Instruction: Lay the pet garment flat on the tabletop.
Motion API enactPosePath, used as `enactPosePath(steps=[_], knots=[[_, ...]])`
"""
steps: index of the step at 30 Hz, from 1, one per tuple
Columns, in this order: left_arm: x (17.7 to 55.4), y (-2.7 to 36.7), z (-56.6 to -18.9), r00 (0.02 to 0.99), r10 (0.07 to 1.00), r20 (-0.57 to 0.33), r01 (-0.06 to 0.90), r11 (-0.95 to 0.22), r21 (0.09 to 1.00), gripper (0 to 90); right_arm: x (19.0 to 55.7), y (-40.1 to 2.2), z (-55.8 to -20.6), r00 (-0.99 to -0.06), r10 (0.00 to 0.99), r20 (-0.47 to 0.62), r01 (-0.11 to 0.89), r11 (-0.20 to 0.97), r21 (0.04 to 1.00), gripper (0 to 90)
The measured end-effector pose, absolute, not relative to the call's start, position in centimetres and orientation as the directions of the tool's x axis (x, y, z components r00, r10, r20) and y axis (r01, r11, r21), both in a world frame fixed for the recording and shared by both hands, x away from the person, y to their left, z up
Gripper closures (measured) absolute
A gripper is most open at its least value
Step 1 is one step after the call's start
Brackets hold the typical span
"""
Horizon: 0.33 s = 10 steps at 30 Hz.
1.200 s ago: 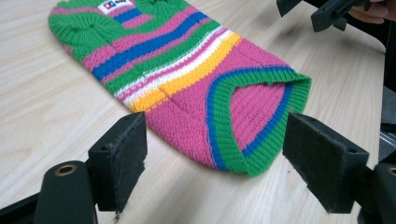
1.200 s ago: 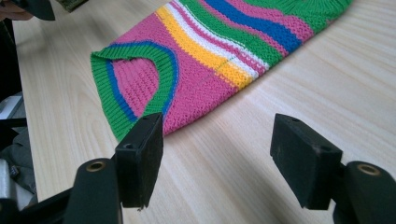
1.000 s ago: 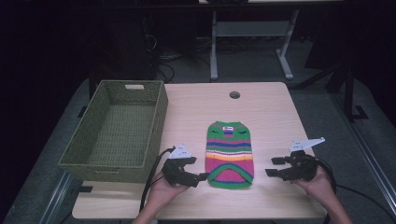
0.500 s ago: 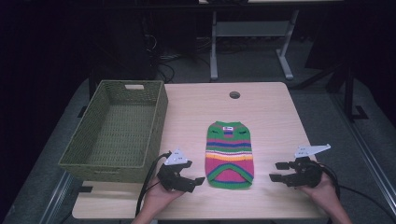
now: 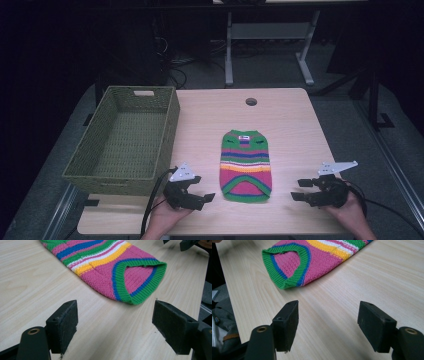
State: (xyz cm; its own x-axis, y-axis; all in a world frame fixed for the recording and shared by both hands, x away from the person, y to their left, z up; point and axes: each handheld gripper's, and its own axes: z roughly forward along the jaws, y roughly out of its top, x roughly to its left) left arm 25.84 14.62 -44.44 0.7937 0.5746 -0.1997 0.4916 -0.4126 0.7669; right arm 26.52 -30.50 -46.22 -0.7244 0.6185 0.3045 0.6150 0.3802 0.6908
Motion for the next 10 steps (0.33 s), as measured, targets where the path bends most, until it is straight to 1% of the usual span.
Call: enactPosePath(steps=[4, 8, 10], knots=[[25.1, 14.9, -44.8, 0.790, 0.576, -0.208, 0.497, -0.404, 0.768, 20.5, 25.9, -30.7, -46.3, -0.720, 0.623, 0.307, 0.618, 0.375, 0.690, 32.8], [24.5, 15.1, -44.8, 0.796, 0.573, -0.193, 0.486, -0.417, 0.768, 20.5, 25.1, -30.9, -46.5, -0.713, 0.633, 0.301, 0.619, 0.368, 0.694, 32.5], [24.1, 15.4, -44.6, 0.793, 0.576, -0.201, 0.489, -0.402, 0.774, 20.5, 24.5, -31.3, -46.6, -0.709, 0.636, 0.305, 0.613, 0.341, 0.712, 32.6]])
